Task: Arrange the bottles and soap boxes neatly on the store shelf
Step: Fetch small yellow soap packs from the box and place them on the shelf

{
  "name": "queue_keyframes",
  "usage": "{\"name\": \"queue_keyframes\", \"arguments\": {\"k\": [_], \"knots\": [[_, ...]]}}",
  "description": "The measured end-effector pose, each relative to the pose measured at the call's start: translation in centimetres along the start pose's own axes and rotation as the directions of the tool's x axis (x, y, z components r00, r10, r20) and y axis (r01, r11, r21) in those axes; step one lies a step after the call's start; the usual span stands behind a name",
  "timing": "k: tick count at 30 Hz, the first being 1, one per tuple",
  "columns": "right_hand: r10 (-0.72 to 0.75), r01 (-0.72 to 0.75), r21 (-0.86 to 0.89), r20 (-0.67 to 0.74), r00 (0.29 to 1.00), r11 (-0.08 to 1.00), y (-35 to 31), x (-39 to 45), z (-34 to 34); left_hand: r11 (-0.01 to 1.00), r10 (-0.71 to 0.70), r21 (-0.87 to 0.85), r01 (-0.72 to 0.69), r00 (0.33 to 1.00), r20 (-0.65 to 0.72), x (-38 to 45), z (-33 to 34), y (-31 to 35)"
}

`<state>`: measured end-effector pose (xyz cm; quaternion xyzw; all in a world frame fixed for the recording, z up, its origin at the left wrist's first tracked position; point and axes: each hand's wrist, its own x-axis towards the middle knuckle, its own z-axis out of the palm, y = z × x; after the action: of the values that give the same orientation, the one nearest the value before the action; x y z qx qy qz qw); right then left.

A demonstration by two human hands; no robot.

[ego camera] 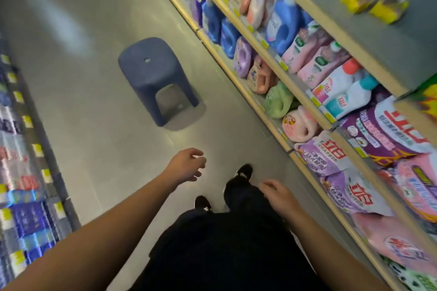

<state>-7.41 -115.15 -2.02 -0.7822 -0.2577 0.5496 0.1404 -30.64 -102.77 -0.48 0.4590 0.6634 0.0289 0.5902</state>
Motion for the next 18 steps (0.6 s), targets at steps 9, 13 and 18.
{"name": "queue_keyframes", "arguments": {"k": [9, 13, 18], "knots": [[-0.170, 0.173, 0.087, -0.043, 0.985, 0.981, -16.6, 11.4, -8.5, 0.979, -0.028, -0.203, 0.016, 0.998, -0.056, 10.0, -1.0, 12.4], [-0.226, 0.276, 0.207, -0.235, 0.945, 0.939, -23.3, 15.1, -16.0, 0.975, 0.033, -0.220, -0.038, 0.999, -0.028, 14.1, -0.8, 20.9], [-0.172, 0.315, 0.213, -0.504, 0.846, 0.925, -28.9, 18.0, -25.8, 0.961, 0.162, -0.239, -0.142, 0.984, 0.067, 18.6, 0.0, 32.5]]}}
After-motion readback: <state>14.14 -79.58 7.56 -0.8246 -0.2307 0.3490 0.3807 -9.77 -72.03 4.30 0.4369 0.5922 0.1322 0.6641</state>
